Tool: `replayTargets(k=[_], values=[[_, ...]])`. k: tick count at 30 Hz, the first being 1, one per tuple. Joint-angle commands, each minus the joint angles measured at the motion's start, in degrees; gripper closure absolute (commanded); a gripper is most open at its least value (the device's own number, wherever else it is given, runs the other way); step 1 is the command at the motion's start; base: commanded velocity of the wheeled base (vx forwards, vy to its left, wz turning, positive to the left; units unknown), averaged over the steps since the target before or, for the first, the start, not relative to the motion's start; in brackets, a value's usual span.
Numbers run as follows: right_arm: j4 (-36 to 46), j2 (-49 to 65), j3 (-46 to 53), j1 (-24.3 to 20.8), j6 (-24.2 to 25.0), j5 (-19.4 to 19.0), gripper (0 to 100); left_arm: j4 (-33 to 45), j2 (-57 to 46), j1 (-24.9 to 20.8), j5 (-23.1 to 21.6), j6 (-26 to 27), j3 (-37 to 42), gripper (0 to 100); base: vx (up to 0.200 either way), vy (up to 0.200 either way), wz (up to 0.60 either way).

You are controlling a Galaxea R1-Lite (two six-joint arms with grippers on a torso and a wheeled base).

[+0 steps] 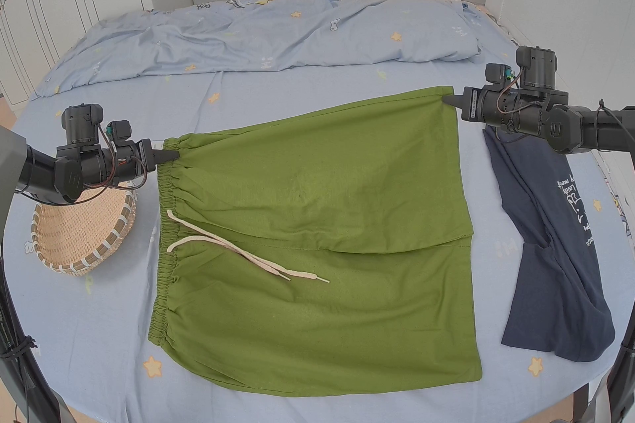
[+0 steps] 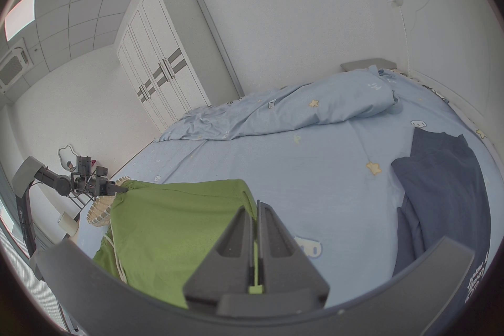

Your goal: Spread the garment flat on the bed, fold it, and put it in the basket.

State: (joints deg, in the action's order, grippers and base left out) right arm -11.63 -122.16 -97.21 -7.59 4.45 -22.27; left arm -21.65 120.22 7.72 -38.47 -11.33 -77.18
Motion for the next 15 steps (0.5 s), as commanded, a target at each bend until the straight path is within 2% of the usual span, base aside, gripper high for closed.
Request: replayTargets(k=[1,15], values=[[0.8,-3.1,-3.3,0.3,-0.1,0.6,100,-0.3,2.6,0.0,0.6,0.0,-1.3,100,0.000,0.000,0.00],[0.9,-8.7,-6.1,0.6,-0.1,0.7,100,-0.3,5.0,-0.3,1.2,-0.7,-5.1,100,0.000,0.000,0.00]])
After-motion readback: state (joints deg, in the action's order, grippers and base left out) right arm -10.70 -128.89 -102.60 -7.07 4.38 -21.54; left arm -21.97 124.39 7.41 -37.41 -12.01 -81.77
